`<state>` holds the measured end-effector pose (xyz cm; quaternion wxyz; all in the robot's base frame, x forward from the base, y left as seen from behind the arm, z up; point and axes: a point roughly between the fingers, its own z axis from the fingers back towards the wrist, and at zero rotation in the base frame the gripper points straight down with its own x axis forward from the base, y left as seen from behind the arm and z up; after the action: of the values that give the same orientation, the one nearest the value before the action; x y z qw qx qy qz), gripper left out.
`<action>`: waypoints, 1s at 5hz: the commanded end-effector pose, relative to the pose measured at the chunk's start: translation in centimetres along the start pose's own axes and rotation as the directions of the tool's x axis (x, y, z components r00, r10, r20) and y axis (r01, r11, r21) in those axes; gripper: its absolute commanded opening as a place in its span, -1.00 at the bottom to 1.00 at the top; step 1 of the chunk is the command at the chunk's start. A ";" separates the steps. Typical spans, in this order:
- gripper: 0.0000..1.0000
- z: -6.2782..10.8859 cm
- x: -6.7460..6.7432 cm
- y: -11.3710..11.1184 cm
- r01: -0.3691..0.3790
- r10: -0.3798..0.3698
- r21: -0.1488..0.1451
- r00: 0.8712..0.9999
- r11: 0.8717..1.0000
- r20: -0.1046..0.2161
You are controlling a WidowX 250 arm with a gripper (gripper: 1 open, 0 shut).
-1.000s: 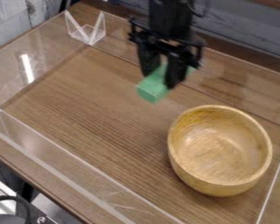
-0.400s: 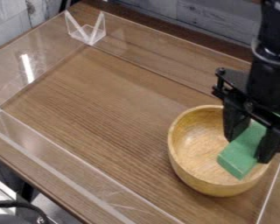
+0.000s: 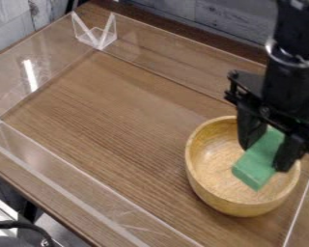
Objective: Put the green block in the brown bowl
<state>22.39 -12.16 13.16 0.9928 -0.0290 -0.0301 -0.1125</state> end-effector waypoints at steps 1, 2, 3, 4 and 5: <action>-1.00 1.6 0.6 1.5 -0.052 0.053 -0.006 0.995 0.999 0.084; -1.00 0.9 0.6 1.7 -0.079 0.079 -0.006 0.992 0.997 0.099; -1.00 0.2 0.5 1.8 -0.088 0.088 -0.008 0.990 0.996 0.108; -1.00 -0.4 0.4 1.9 -0.095 0.096 -0.012 0.989 0.995 0.113; -1.00 -1.0 0.4 1.9 -0.104 0.105 -0.015 0.987 0.994 0.120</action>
<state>22.72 -10.58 10.99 0.9953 -0.0351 -0.0654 -0.0627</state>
